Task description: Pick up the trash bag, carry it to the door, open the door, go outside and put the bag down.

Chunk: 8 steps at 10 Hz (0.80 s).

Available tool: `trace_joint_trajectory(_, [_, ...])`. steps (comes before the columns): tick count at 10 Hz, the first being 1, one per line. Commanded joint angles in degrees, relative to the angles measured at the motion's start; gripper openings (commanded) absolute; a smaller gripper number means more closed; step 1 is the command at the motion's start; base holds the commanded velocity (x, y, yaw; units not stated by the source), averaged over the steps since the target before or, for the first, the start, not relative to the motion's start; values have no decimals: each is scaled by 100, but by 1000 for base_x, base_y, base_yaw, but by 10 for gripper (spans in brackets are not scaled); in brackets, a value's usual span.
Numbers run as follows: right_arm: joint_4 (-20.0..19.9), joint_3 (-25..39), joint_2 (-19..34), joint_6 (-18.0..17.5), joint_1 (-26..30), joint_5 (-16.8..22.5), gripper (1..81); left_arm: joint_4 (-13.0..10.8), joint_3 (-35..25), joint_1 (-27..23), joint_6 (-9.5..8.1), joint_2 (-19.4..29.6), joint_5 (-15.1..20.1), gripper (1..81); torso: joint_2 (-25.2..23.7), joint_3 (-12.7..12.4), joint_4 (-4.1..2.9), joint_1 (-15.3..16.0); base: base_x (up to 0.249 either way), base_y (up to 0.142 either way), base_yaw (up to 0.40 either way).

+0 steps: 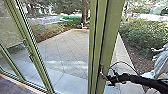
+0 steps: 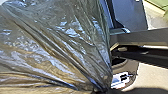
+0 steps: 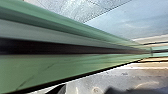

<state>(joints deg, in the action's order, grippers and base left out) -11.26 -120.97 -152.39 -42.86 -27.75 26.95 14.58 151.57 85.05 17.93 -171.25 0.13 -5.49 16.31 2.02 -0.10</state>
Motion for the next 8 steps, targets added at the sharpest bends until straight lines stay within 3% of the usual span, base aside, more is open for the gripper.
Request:
trace_joint_trajectory(1, [327,-497,-154,-767,291,688,811,45,-22,-151,17,21,444,10,0,0,0,10,92,0,0])
trace_joint_trajectory(8, [221,-462,189,-767,414,557,811,36,-22,-116,26,12,444,10,2,7,0,15,92,0,0])
